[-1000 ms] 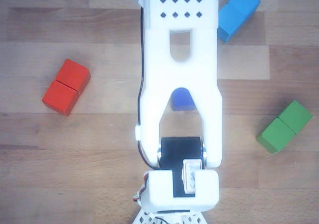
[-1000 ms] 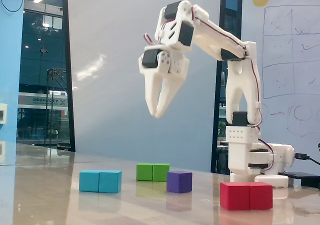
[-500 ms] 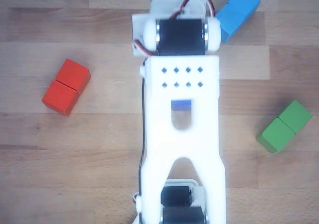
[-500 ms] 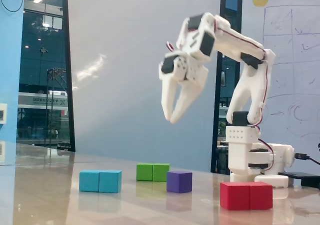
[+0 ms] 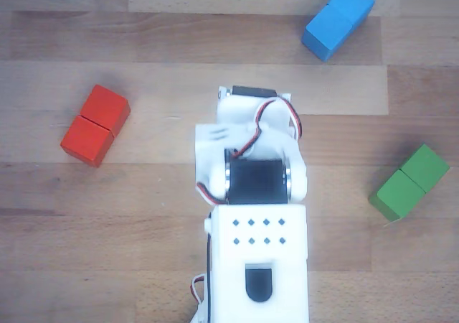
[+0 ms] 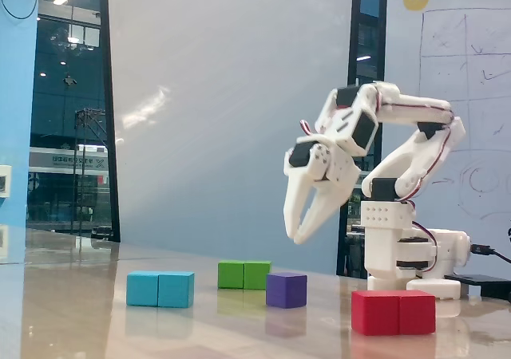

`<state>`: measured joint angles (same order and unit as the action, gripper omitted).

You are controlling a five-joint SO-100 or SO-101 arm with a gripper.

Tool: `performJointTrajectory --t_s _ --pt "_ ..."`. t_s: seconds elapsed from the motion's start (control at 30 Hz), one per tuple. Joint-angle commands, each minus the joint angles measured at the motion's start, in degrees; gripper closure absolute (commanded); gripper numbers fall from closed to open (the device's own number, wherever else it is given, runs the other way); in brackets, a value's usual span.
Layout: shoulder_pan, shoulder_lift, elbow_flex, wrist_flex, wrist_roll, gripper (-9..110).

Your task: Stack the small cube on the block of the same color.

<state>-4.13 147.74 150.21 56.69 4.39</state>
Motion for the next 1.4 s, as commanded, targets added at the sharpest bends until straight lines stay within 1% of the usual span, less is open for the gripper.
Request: performJointTrajectory --t_s 0.0,0.2,0.37,0.57,0.87,1.07,1.27,1.37 --pt "-0.4 9.9 6.9 -4.0 0.4 101" --pt "-0.4 24.3 17.8 -7.6 0.4 101" --pt "-0.4 35.5 25.8 -7.4 0.3 101" --pt "-0.4 44.9 28.7 -7.3 0.3 101" --pt "4.7 49.7 30.1 -6.8 0.3 101" --pt "4.7 50.1 29.9 1.6 0.3 101" --pt "4.7 50.2 29.6 1.6 0.0 101" --pt "4.4 50.2 29.5 2.2 -3.5 101"
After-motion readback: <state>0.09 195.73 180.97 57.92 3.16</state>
